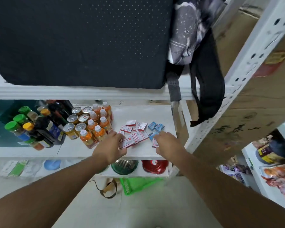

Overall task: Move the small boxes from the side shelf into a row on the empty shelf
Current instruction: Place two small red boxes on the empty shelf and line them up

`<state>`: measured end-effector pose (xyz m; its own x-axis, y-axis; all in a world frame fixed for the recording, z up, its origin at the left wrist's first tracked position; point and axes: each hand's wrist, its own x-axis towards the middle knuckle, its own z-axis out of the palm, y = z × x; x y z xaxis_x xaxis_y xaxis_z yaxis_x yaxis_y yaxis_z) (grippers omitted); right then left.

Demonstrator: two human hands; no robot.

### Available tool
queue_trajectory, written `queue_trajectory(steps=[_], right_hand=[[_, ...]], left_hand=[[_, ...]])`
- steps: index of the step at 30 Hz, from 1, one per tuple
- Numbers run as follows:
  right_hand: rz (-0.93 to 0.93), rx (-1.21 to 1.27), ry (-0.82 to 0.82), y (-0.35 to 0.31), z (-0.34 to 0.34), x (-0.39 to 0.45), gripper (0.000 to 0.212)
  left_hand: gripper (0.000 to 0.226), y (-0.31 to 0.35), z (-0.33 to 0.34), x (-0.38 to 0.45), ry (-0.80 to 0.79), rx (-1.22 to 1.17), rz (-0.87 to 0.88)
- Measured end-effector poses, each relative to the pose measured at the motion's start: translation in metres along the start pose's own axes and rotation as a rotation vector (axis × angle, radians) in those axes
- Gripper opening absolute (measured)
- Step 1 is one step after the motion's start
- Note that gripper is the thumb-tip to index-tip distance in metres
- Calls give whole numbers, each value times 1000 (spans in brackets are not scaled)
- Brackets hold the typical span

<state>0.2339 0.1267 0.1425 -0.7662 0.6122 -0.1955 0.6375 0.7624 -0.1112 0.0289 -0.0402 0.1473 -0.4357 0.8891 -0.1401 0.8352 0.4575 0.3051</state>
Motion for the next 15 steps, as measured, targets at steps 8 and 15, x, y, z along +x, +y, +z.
queue_trajectory(steps=[8, 15], right_hand=[[182, 81, 121, 1, -16, -73, 46], [426, 120, 123, -3, -4, -177, 18]], left_hand=[[55, 22, -17, 4, -72, 24, 253], [44, 54, 11, -15, -287, -47, 552]])
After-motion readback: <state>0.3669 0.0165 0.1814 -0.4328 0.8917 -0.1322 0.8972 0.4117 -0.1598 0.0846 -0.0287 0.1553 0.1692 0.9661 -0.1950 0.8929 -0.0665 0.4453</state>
